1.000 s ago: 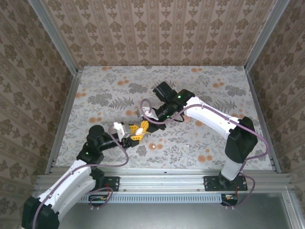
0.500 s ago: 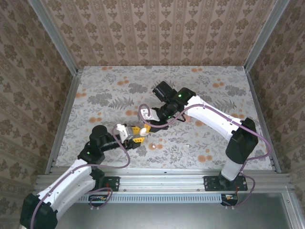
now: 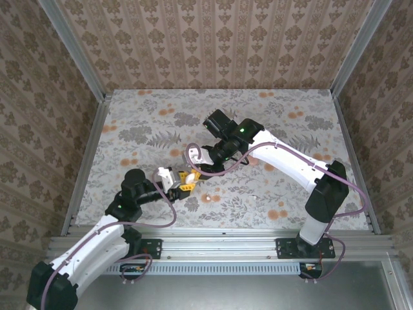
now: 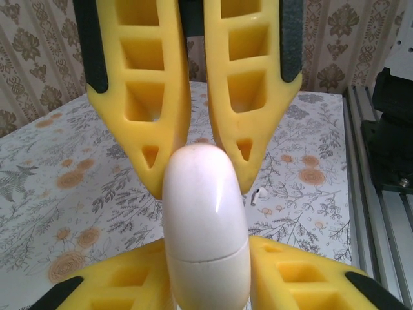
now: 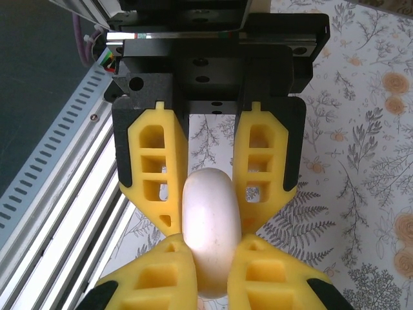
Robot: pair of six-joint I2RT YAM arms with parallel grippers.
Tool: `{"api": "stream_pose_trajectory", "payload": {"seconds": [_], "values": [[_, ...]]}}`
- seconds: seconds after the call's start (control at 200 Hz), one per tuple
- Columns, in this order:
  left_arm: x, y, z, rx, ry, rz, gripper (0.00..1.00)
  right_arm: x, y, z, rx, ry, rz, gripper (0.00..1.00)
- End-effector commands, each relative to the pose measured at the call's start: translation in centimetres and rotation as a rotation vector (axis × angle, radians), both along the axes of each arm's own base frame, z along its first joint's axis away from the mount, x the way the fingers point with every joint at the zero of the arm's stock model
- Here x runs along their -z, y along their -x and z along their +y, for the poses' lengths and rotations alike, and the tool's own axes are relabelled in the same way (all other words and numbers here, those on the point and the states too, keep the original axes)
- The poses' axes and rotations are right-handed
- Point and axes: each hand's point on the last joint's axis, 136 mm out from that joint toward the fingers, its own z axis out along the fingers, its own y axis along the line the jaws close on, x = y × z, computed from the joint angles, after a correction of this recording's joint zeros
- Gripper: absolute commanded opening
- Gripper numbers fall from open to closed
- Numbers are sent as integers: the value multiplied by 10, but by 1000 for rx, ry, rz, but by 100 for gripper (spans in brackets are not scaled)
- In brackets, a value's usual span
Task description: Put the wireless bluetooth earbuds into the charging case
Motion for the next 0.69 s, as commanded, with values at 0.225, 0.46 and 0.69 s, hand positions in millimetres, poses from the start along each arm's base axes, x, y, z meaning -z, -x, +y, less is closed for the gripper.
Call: {"api": "stream_pose_trajectory", "payload": {"seconds": [0.225,0.46,0.69], "values": [[-23,1,-1,-2,45,-46,37,1,1,-3,-11,35,-19,7],[-24,0,0,-7,49,-45,30,-2,-1,-2,-11,32,-27,7],[-25,-1,0,-13,46,-52,13,-2,3,0,-19,35,-16,7]]}}
